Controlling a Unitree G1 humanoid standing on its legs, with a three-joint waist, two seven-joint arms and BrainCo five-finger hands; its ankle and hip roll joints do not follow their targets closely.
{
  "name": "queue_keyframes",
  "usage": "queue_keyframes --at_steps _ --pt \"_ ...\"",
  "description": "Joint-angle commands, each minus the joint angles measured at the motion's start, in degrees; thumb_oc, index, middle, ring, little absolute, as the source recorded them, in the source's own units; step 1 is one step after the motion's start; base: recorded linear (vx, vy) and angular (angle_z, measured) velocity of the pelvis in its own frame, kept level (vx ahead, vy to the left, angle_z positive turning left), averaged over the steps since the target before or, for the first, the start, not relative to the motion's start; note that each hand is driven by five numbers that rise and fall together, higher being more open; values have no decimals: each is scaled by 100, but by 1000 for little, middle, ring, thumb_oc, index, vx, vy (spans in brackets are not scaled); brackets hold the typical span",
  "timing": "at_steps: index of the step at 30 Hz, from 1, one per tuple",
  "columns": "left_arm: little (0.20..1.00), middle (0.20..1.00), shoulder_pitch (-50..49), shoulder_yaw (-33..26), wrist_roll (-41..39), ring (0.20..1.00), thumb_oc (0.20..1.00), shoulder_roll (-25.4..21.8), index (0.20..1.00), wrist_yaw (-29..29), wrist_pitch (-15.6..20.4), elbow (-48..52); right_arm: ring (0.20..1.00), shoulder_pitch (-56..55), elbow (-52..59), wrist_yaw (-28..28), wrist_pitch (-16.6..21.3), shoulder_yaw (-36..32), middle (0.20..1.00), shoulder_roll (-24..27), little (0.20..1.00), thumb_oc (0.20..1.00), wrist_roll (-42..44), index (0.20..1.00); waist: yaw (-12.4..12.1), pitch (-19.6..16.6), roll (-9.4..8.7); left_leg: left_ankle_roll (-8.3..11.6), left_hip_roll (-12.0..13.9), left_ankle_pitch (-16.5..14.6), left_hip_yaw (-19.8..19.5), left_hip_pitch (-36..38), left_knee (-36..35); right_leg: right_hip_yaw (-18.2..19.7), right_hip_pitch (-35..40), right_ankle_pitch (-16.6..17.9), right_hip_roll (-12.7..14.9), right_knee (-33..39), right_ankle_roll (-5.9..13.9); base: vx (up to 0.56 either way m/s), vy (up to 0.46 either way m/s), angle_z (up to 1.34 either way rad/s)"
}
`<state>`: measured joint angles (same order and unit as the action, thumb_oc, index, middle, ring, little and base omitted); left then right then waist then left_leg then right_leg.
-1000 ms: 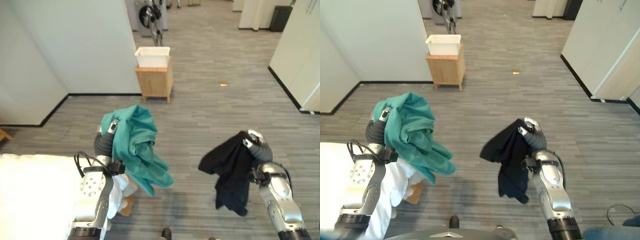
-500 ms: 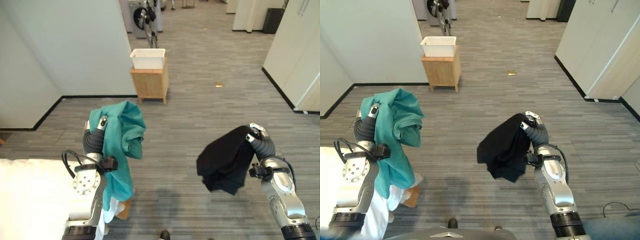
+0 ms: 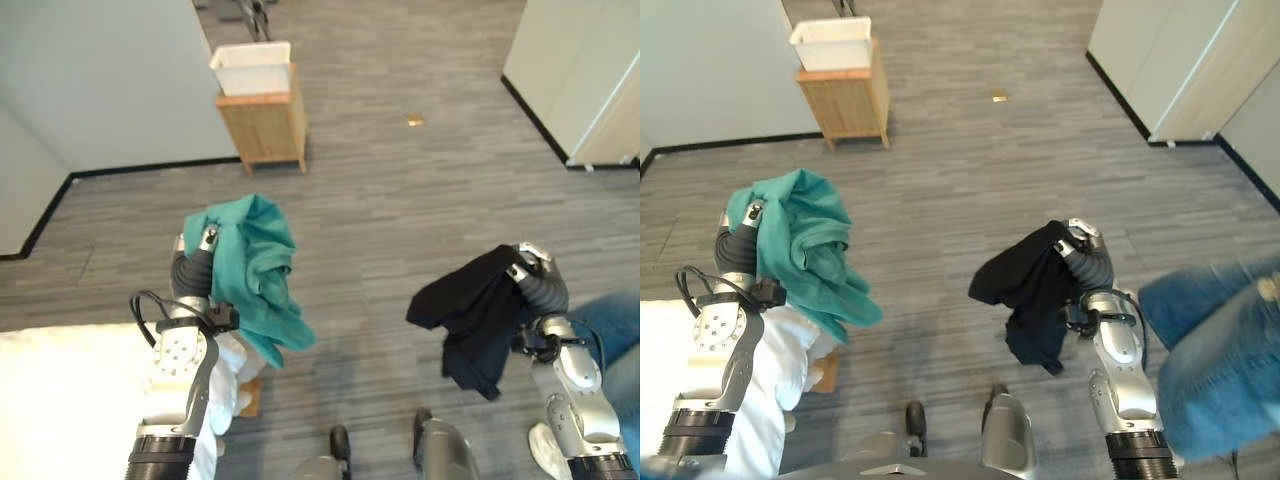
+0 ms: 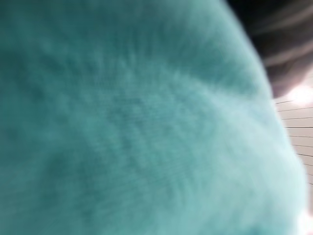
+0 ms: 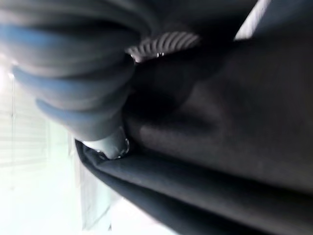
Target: Pick up bed clothes into laundry basket.
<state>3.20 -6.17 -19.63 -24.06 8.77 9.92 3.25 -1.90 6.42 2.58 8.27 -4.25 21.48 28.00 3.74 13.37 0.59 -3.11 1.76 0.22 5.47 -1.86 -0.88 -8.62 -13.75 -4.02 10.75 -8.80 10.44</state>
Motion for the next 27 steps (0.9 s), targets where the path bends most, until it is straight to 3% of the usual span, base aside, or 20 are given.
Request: queue_keyframes --at_steps 1,2,3,4,5,6,7,8,10,11,13,15,17,19,20,22,23,24,25,27 --pt "200 200 187 -267 -85 200 200 -321 200 13 508 257 200 197 372 91 559 -265 200 25 200 200 105 200 296 -293 -143 643 336 -1147 -269 2010 38 -190 -526 1352 -74 608 109 454 -248 69" --pt "200 200 181 -319 -99 200 200 -282 200 43 535 243 200 243 362 71 617 -255 200 16 200 200 121 200 272 -314 -154 736 455 -929 -273 2015 415 -289 -462 1434 -100 446 10 567 -337 68" --pt "200 200 139 -337 -118 200 200 -242 200 43 528 241 200 254 358 51 618 -245 200 46 200 200 161 200 252 -316 -89 864 618 -699 -226 1924 806 -386 -351 1258 -233 357 -94 284 -187 39" --pt "200 200 138 -340 -117 200 200 -239 200 43 526 244 200 258 355 50 620 -244 200 49 200 200 165 200 278 -328 -104 874 608 -677 -257 1888 813 -404 -361 1276 -213 372 -109 346 -249 -4" --pt "200 200 106 -382 -185 200 200 -165 200 77 542 207 200 278 267 40 665 -174 200 59 200 200 230 200 266 -370 -49 991 814 9 -309 1801 1606 -432 -217 1120 -407 223 -292 477 -509 -20" --pt "200 200 162 -379 -331 200 200 -139 200 87 508 208 200 352 251 58 718 -118 200 158 200 200 401 200 253 -333 -203 1088 1143 1009 -83 942 3446 -641 253 835 -525 291 -701 823 -825 -13" --pt "200 200 240 -352 -381 200 200 -205 200 117 505 181 200 420 187 97 765 -35 200 221 200 200 431 200 62 -154 -370 906 1195 1075 -105 367 4484 -593 715 466 -723 382 -1003 572 -675 15" --pt "200 200 253 -346 -379 200 200 -212 200 120 507 176 200 430 180 97 770 -41 200 216 200 200 432 200 72 -147 -386 893 1181 1081 -121 329 4515 -607 707 484 -705 390 -1009 443 -413 12" --pt "200 200 434 -242 -352 200 200 -191 200 219 502 84 200 419 125 219 723 -40 200 252 200 200 389 200 -102 28 -496 785 967 791 -187 -528 4976 -381 1145 318 -762 512 -1078 337 -199 -13" --pt "200 200 515 -162 -397 200 200 -162 200 228 523 41 200 504 109 245 715 15 200 276 200 200 450 200 -192 74 -511 749 891 579 -97 -981 4722 -376 1333 265 -747 555 -1034 464 -152 -11" --pt "200 200 558 -55 -417 200 200 -94 200 201 527 -66 200 595 125 108 687 122 200 276 200 200 573 200 -380 57 -520 783 825 500 38 -1468 4011 -288 1727 122 -757 689 -966 532 -54 2" --pt "200 200 502 -15 -462 200 200 -56 200 166 532 -133 200 561 232 26 673 147 200 277 200 200 552 200 -529 -21 -490 797 718 630 252 -1683 3140 -170 1964 -29 -788 761 -926 597 3 -28" --pt "200 200 409 -2 -470 200 200 -1 200 131 536 -154 200 581 219 -36 667 285 200 306 200 200 487 200 -791 -133 -364 698 264 822 300 -1800 1628 34 2395 -286 -990 859 -892 697 50 -30" --pt "200 200 305 -44 -365 200 200 67 200 132 539 -111 200 591 242 -109 626 326 200 296 200 200 373 200 -898 -243 -338 691 79 1151 551 -1709 804 152 2748 -448 -1138 913 -899 644 -5 -46" --pt "200 200 260 -78 -283 200 200 67 200 134 534 -89 200 627 215 -133 593 294 200 289 200 200 325 200 -913 -298 -355 665 112 1195 758 -1717 846 166 2880 -516 -1163 889 -914 596 -16 -47" --pt "200 200 35 -242 -165 200 200 69 200 92 508 53 200 643 269 -285 488 390 200 179 200 200 279 200 -1050 -448 -459 452 52 838 874 -1405 882 209 2962 -690 -1061 609 -820 595 52 -46" --pt "200 200 -35 -288 -75 200 200 40 200 82 474 99 200 639 263 -357 480 442 200 99 200 200 295 200 -1120 -495 -583 322 12 742 975 -1315 897 169 2841 -437 -922 37 -634 550 110 -63" --pt "200 200 0 -268 45 200 200 -13 200 140 421 154 200 671 261 -350 491 504 200 32 200 200 330 200 -1154 -474 -666 173 -23 562 1044 -1258 1002 138 2586 38 -777 -933 -302 421 85 -79" --pt "200 200 55 -264 128 200 200 -93 200 200 415 146 200 667 280 -372 473 557 200 -40 200 200 423 200 -1083 -403 -667 106 -10 485 974 -1106 977 184 2166 362 -680 -1757 -53 358 61 -53" --pt "200 200 103 -246 103 200 200 -175 200 259 472 109 200 690 108 -451 435 732 200 -138 200 200 415 200 -944 -250 -558 56 147 389 843 -748 856 279 1543 713 -665 -2564 -8 323 -1 -26"
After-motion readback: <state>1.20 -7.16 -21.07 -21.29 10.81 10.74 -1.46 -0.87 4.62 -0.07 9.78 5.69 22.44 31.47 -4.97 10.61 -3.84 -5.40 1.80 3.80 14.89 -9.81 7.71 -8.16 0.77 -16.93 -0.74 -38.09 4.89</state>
